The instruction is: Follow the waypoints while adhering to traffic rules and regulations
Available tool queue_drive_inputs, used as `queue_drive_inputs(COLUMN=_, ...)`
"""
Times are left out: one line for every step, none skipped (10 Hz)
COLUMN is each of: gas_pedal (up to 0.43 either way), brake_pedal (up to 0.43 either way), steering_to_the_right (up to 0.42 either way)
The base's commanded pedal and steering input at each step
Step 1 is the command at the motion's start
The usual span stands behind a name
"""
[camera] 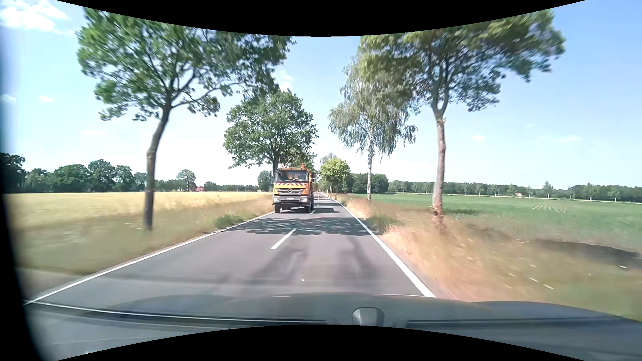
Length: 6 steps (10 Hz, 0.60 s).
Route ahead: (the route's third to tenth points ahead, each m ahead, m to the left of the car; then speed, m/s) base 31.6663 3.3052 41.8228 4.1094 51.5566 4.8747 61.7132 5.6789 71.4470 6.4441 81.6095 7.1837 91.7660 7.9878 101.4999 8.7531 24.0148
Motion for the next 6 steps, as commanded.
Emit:
queue_drive_inputs(gas_pedal=0.37, brake_pedal=0.006, steering_to_the_right=-0.011)
queue_drive_inputs(gas_pedal=0.37, brake_pedal=0.006, steering_to_the_right=-0.014)
queue_drive_inputs(gas_pedal=0.37, brake_pedal=0.006, steering_to_the_right=-0.014)
queue_drive_inputs(gas_pedal=0.37, brake_pedal=0.006, steering_to_the_right=-0.014)
queue_drive_inputs(gas_pedal=0.37, brake_pedal=0.006, steering_to_the_right=-0.013)
queue_drive_inputs(gas_pedal=0.37, brake_pedal=0.006, steering_to_the_right=-0.013)
